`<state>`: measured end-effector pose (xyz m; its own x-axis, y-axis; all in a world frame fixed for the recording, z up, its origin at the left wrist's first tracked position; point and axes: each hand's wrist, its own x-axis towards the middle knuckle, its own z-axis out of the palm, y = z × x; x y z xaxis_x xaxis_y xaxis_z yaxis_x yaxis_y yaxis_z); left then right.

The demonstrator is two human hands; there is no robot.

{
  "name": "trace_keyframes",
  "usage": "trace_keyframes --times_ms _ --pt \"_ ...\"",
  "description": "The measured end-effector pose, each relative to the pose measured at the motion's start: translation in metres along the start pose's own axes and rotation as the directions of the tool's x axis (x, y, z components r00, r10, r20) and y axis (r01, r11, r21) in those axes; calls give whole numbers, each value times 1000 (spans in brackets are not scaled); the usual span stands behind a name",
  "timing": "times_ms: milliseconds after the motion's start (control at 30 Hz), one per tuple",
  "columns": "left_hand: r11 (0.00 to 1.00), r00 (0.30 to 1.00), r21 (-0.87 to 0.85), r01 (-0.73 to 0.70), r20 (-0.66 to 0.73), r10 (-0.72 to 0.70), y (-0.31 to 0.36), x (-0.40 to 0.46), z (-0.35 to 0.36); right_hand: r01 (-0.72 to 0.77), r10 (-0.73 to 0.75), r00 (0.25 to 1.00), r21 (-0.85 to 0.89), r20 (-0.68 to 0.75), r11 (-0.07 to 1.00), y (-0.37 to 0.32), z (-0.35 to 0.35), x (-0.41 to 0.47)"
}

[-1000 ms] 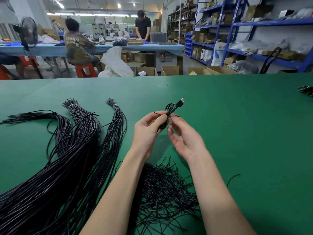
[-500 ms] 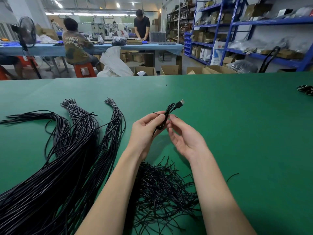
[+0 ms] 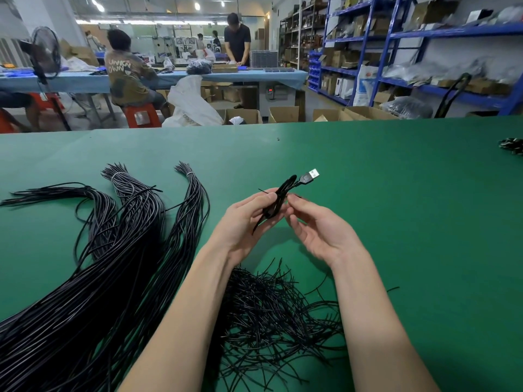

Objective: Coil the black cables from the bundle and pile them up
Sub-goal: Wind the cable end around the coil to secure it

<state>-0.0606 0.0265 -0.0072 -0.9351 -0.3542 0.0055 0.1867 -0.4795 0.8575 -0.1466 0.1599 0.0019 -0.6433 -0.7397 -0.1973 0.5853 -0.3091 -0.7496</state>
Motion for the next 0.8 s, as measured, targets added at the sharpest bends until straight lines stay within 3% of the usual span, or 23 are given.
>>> trace_keyframes --times_ms 167,300,467,567,633,667,733,800 --pt "997 991 71 14 131 -24 7 -4 -7 -52 52 995 4 82 999 -2 -9 -2" --pt "951 965 308 15 245 -94 18 -12 -14 -46 86 986 -264 141 963 -10 -25 -5" --pt "762 962 648 -15 218 -166 31 -17 -9 76 69 983 -712 172 698 -22 -33 -4" --pt "502 981 863 -60 143 -128 35 -17 -1 106 4 993 -899 119 425 -29 -27 -3" --pt "298 995 951 -78 95 -44 35 -15 3 142 -96 988 -942 118 305 -32 -20 -2" --pt "247 997 965 -82 79 21 34 -14 5 173 -166 977 -953 135 247 -31 -16 0" --pt "213 983 973 -89 51 176 31 -11 7 236 -315 932 -959 178 157 -28 -6 5" --pt "241 944 967 -89 4 329 28 -7 9 284 -449 869 -953 209 105 -24 2 10"
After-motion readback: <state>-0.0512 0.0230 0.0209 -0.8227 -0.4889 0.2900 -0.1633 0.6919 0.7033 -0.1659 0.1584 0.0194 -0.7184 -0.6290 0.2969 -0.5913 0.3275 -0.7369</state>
